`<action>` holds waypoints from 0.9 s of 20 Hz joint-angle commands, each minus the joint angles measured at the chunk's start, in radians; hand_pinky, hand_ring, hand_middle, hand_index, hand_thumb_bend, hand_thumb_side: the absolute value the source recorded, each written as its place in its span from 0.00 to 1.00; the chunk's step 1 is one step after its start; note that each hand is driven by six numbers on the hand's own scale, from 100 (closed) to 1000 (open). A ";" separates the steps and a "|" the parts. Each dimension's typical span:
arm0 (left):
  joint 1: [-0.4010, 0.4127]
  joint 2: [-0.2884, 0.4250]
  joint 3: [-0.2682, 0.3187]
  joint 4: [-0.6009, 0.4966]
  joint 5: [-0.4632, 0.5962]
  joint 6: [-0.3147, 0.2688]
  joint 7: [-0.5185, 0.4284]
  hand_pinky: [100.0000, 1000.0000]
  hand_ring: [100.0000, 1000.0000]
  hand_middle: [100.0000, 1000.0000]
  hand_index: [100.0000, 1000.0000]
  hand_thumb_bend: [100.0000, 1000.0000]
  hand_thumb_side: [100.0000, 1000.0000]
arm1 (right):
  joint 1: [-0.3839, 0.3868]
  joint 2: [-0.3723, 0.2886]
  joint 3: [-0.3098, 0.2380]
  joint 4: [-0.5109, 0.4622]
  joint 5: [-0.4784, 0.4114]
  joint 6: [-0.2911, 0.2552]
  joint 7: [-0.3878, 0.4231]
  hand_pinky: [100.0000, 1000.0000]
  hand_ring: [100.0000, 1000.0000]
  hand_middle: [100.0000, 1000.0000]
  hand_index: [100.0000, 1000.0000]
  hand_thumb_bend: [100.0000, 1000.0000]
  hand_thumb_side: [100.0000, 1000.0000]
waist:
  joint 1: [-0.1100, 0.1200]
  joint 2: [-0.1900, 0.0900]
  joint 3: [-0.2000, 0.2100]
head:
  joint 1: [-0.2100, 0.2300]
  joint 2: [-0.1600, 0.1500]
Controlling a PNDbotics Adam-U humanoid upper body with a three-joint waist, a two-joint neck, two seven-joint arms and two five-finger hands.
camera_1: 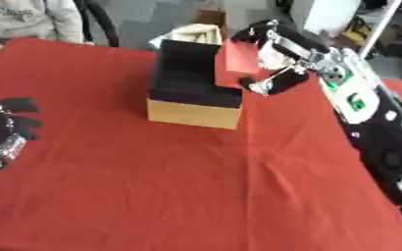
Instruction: Pick up objects on the table and place them in the box.
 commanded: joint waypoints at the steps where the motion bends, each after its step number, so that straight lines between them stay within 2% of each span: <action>1: -0.027 0.004 -0.006 -0.024 0.005 -0.002 -0.010 0.68 0.73 0.76 0.86 0.00 0.21 | -0.044 0.000 -0.031 0.046 0.049 0.001 -0.032 0.61 0.65 0.43 0.65 0.22 0.00 | 0.002 -0.007 0.015 | -0.024 -0.027; 11: -0.080 -0.006 -0.026 -0.035 0.013 -0.004 -0.034 0.68 0.73 0.76 0.86 0.00 0.21 | -0.104 0.041 -0.111 0.220 0.192 0.032 -0.155 0.62 0.68 0.50 0.71 0.19 0.00 | -0.012 0.033 0.102 | -0.103 -0.066; 15: -0.084 -0.006 -0.027 -0.036 0.012 -0.004 -0.040 0.68 0.73 0.75 0.86 0.00 0.21 | -0.111 0.061 -0.128 0.287 0.234 0.048 -0.176 0.64 0.71 0.61 0.77 0.18 0.00 | -0.015 0.046 0.112 | -0.113 -0.062; 18: -0.086 -0.005 -0.028 -0.036 0.009 -0.004 -0.043 0.68 0.73 0.75 0.86 0.00 0.21 | -0.113 0.069 -0.128 0.311 0.251 0.047 -0.166 0.67 0.76 0.75 0.86 0.25 0.00 | -0.017 0.051 0.111 | -0.118 -0.054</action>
